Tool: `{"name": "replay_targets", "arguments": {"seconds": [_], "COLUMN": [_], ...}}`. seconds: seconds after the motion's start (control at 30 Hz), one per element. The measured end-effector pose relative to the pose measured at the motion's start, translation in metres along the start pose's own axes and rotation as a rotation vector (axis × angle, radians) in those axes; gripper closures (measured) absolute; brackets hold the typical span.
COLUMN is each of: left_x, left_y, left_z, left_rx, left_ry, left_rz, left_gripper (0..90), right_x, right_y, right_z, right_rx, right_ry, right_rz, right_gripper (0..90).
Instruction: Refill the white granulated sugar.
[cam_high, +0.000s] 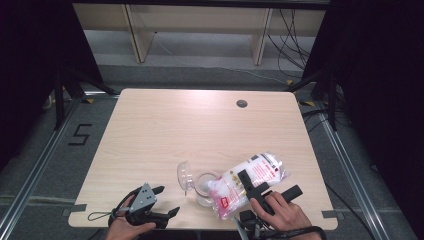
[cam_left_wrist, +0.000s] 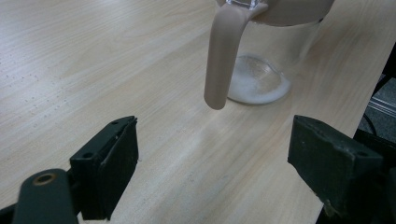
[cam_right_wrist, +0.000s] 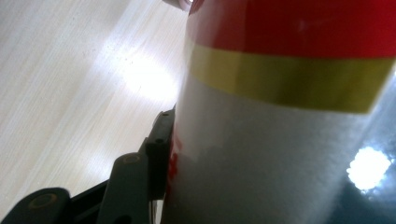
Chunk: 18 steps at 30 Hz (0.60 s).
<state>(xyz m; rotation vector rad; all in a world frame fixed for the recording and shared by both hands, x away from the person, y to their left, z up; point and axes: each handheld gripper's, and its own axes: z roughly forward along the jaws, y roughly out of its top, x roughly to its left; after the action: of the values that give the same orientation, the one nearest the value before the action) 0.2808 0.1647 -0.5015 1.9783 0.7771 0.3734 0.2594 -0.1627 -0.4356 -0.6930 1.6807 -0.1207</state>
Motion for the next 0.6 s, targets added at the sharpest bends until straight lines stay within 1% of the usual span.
{"name": "replay_targets", "arguments": {"seconds": [0.03, 0.07, 0.1, 0.13, 0.17, 0.2, 0.4, 0.43, 0.47, 0.5, 0.57, 0.6], "left_x": [-0.0006, -0.0003, -0.0002, 0.0000, -0.0004, -0.0003, -0.0003, -0.0002, -0.0004, -0.0004, -0.0003, -0.0004], "left_y": [0.0000, -0.0001, 0.0000, 0.0000, -0.0003, -0.0002, -0.0001, 0.0000, 0.0000, 0.0000, -0.0001, -0.0001], "left_z": [0.0003, 0.0004, 0.0001, 0.0000, 0.0004, 0.0002, 0.0003, 0.0004, 0.0002, 0.0002, 0.0002, 0.0001], "left_rx": [-0.006, -0.006, -0.004, -0.006, -0.009, -0.006, -0.005, -0.004, -0.003, -0.004, -0.004, -0.004], "left_ry": [0.000, -0.001, 0.000, 0.001, 0.001, 0.000, 0.001, 0.000, 0.002, 0.002, 0.002, 0.002], "left_rz": [-0.008, -0.011, -0.010, -0.004, -0.011, -0.010, -0.009, -0.006, -0.007, -0.006, -0.006, -0.006], "left_gripper": [15.8, 15.8, 15.8, 15.8, 15.8, 15.8, 15.8, 15.8, 15.8, 15.8, 15.8, 15.8], "right_x": [0.0010, -0.0015, -0.0016, -0.0003, 0.0005, -0.0021, -0.0021, -0.0005, -0.0018, -0.0008, -0.0003, -0.0018], "right_y": [0.0007, 0.0010, 0.0017, 0.0027, 0.0037, 0.0031, 0.0042, 0.0049, 0.0044, 0.0050, 0.0064, 0.0064], "right_z": [-0.0009, -0.0014, -0.0014, -0.0007, -0.0022, -0.0014, -0.0014, -0.0023, -0.0021, -0.0018, -0.0023, -0.0022], "right_rx": [0.008, 0.009, 0.006, -0.003, 0.012, 0.000, -0.005, -0.003, -0.012, -0.025, -0.023, -0.020], "right_ry": [-0.001, 0.001, 0.000, -0.004, 0.007, 0.002, 0.002, 0.003, 0.004, -0.008, -0.006, -0.006], "right_rz": [0.012, -0.024, -0.022, 0.001, 0.017, -0.023, -0.024, 0.003, -0.019, 0.000, 0.016, -0.011], "right_gripper": [53.6, 53.6, 53.7, 53.8, 53.9, 54.0, 54.5, 54.6, 54.6, 54.7, 54.9, 54.9]}}
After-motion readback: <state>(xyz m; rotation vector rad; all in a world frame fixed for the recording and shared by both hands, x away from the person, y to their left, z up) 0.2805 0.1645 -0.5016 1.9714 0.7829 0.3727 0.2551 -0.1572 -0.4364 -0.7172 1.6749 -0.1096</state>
